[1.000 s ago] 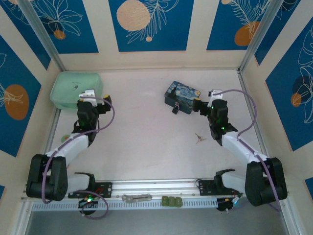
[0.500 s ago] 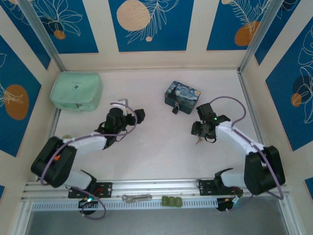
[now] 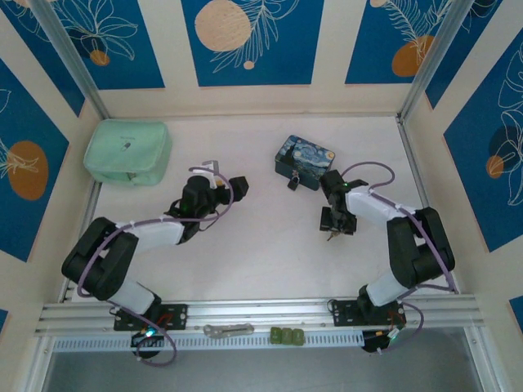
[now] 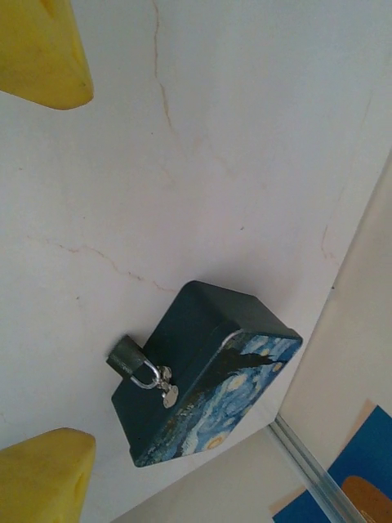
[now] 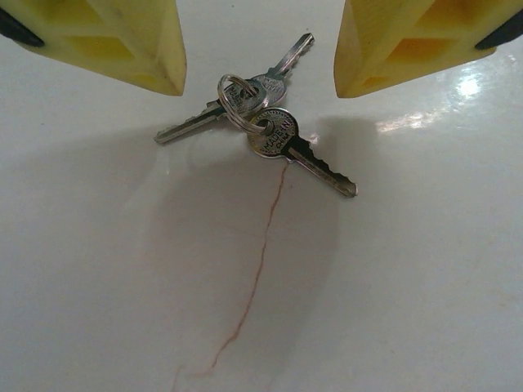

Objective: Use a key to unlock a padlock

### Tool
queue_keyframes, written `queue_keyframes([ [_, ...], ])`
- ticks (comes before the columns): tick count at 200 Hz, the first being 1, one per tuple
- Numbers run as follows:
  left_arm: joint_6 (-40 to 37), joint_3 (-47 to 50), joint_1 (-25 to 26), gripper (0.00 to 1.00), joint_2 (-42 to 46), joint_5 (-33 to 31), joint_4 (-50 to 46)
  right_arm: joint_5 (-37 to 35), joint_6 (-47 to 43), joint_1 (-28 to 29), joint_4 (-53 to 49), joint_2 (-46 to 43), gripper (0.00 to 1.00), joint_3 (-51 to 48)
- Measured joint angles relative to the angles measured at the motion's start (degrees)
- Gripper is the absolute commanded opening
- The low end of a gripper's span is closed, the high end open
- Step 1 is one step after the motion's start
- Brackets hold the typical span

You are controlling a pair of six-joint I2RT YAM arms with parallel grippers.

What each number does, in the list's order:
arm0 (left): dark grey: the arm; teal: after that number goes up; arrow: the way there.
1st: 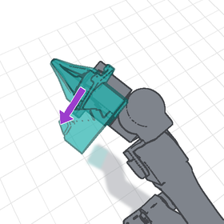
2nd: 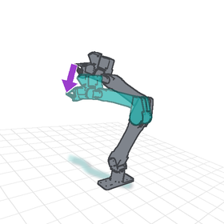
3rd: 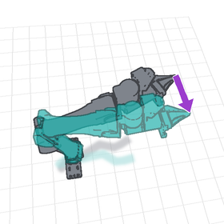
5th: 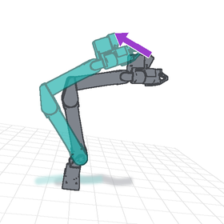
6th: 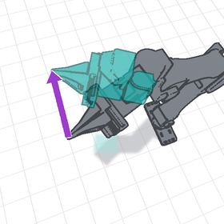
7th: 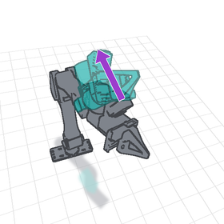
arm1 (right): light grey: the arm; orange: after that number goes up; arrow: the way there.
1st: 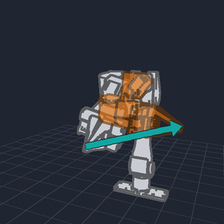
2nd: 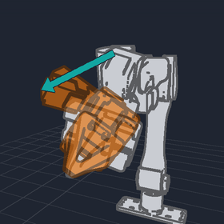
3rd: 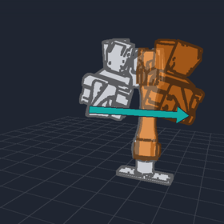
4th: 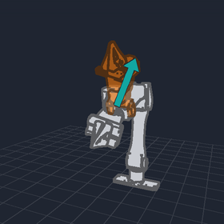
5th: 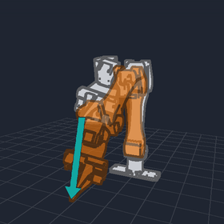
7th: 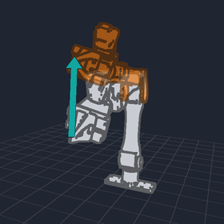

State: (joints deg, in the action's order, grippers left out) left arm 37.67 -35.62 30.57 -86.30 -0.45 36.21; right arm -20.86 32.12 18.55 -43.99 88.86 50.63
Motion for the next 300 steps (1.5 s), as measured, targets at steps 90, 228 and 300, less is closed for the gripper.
queue_keyframes([
  [90,0.00,0.22,0.00,1.00,1.97,-1.77,-0.20,3.06,3.17,0.59,-0.39,2.99,0.32,0.07],
  [228,0.52,2.32,0.00,1.00,8.04,-2.99,-0.66,2.73,5.16,0.66,1.73,1.81,0.00,0.00],
  [300,17.92,5.07,1.14,0.99,5.11,-0.07,4.94,15.74,-1.51,1.38,10.34,-12.85,0.00,-2.43],
])
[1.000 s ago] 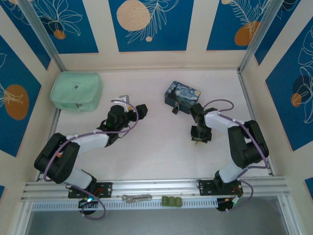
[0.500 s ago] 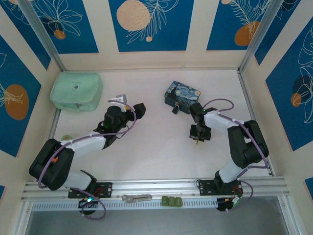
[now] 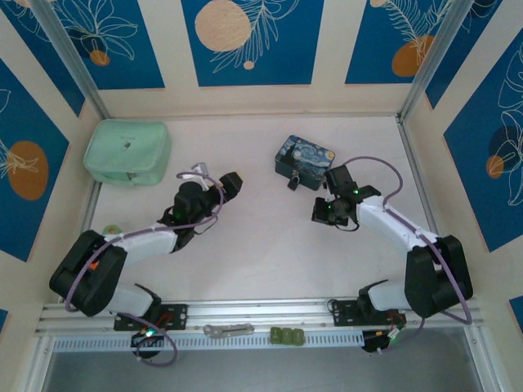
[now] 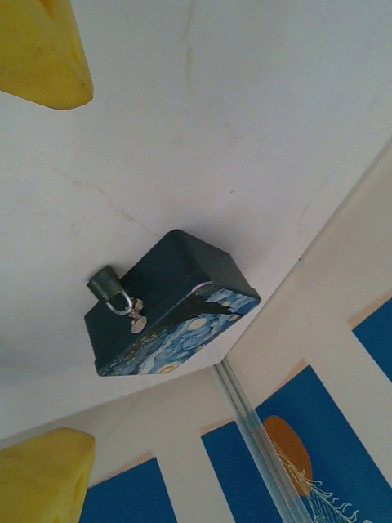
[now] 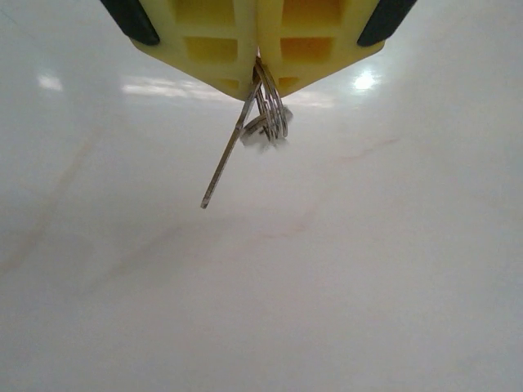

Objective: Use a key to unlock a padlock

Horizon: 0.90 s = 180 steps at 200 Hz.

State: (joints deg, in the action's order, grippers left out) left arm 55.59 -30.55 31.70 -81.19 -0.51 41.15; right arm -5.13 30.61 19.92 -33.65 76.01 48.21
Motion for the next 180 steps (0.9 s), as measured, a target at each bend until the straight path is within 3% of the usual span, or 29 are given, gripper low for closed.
queue_keyframes([
  [65,14.75,0.09,8.33,1.00,-9.14,0.31,9.53,14.95,-0.74,3.13,7.50,2.93,0.00,0.66],
  [106,16.39,0.24,8.87,1.00,-10.29,-1.40,11.61,16.57,3.85,6.88,12.26,9.79,0.00,1.18],
  [140,14.10,0.17,8.87,1.00,-6.84,-2.45,7.23,15.39,8.02,8.90,13.53,14.88,0.00,1.07],
  [152,12.92,0.15,8.87,1.00,-5.38,-3.06,5.64,14.12,8.94,9.33,13.14,15.67,0.12,1.03],
  [166,11.56,0.04,8.87,1.00,-3.78,-3.93,3.63,12.31,9.44,9.81,11.61,15.96,0.33,1.03],
  [180,10.43,-0.04,8.85,1.00,-2.62,-4.74,1.79,9.57,9.38,10.43,9.44,15.78,0.42,1.03],
])
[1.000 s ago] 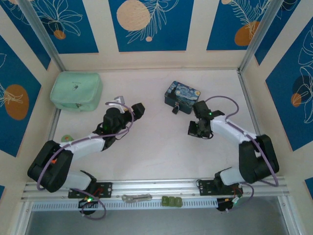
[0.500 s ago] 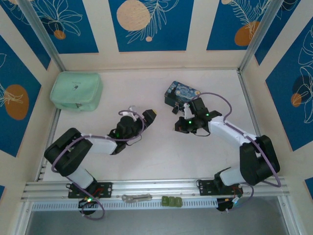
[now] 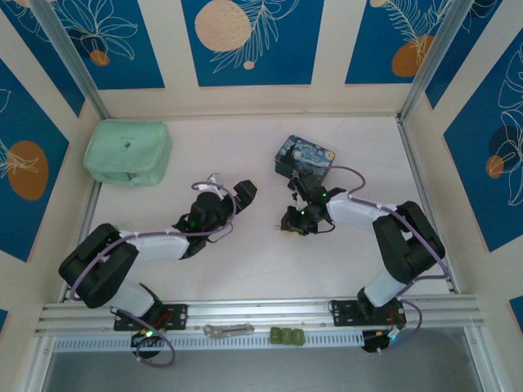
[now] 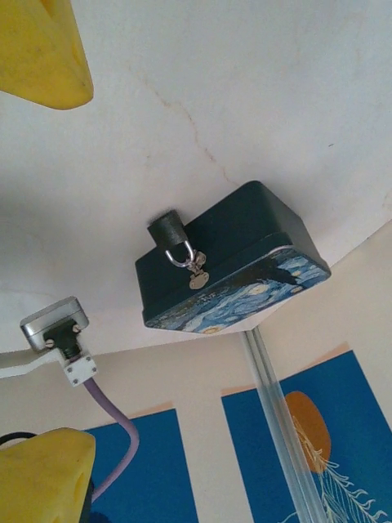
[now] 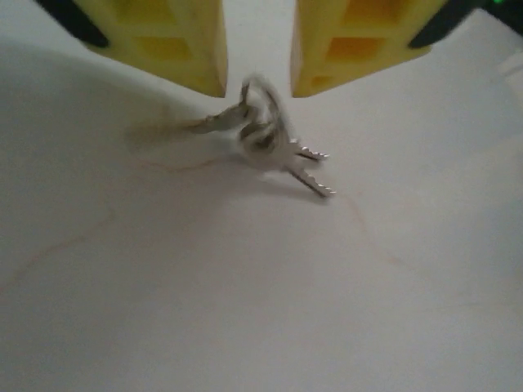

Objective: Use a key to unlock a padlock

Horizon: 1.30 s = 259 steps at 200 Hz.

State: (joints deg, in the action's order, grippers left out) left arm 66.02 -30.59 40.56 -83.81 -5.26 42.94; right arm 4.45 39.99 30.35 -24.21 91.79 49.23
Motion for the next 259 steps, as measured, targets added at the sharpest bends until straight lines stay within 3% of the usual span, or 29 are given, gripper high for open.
queue_keyframes([
  [19,-1.27,-0.09,0.00,1.00,0.96,-1.09,-1.86,-4.46,-0.52,0.46,-3.39,-1.25,0.48,0.04],
  [53,-2.67,-0.11,-0.04,1.00,1.29,-2.14,-3.61,-9.92,-3.21,0.85,-7.06,-3.17,0.47,2.58],
  [104,-3.56,-0.11,-0.04,1.00,2.08,-2.60,-4.94,-17.62,-11.52,5.14,-9.92,3.39,0.45,11.32],
  [154,-3.61,-0.11,-0.04,1.00,3.15,-3.04,-5.09,-21.66,-15.80,10.19,-13.18,8.68,0.34,12.22],
  [191,-4.22,-0.11,-0.04,1.00,3.32,-3.45,-6.05,-22.47,-16.02,10.78,-14.05,10.12,0.32,12.92],
  [220,-4.66,-0.11,-0.04,1.00,3.63,-3.85,-6.25,-22.38,-15.43,10.78,-14.01,10.64,0.24,13.31],
  [259,-4.92,-0.11,-0.04,1.00,4.72,-4.11,-7.08,-20.76,-14.25,9.90,-13.84,10.73,0.01,13.73],
])
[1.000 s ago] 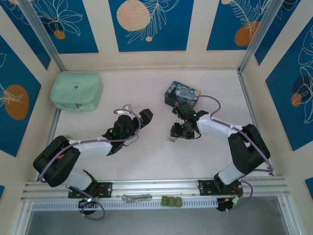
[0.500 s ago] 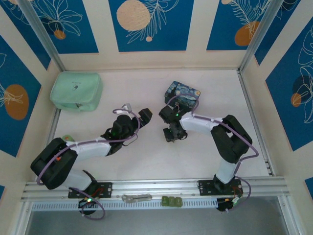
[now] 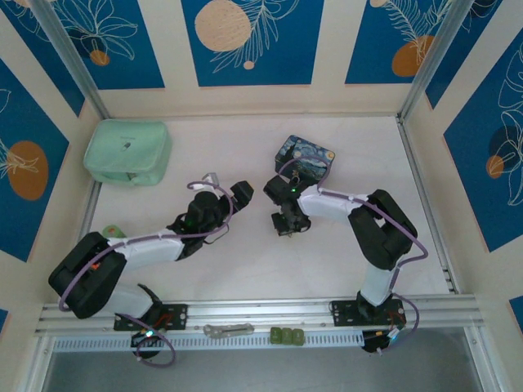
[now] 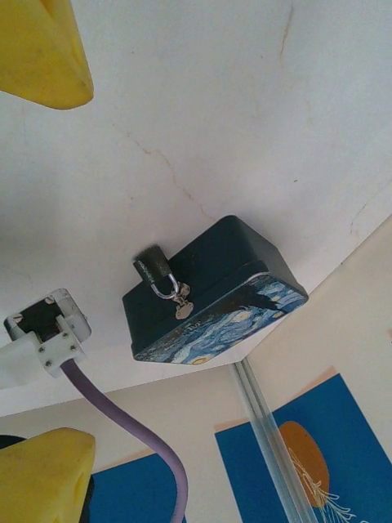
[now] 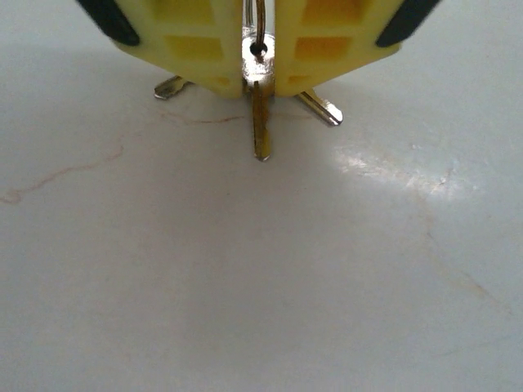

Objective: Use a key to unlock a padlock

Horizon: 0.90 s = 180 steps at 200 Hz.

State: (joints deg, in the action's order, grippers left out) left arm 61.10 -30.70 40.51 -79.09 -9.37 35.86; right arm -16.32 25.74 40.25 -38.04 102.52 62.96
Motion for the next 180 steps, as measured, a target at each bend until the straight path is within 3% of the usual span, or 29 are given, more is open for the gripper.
queue_keyframes([
  [59,-0.13,0.00,0.00,1.00,0.92,-0.07,-0.24,5.88,0.42,-4.13,4.44,-2.12,0.00,-2.58],
  [135,0.50,-0.96,0.00,1.00,-4.35,3.37,2.71,14.47,2.34,-9.75,9.09,-7.72,0.00,-6.86],
  [160,0.48,-1.38,0.00,1.00,-4.35,3.37,2.73,12.81,1.55,-7.28,7.50,-7.69,0.29,-6.75],
  [180,0.50,-1.42,0.00,1.00,-4.35,3.37,2.73,10.38,0.79,-4.00,4.72,-7.34,0.35,-5.70],
])
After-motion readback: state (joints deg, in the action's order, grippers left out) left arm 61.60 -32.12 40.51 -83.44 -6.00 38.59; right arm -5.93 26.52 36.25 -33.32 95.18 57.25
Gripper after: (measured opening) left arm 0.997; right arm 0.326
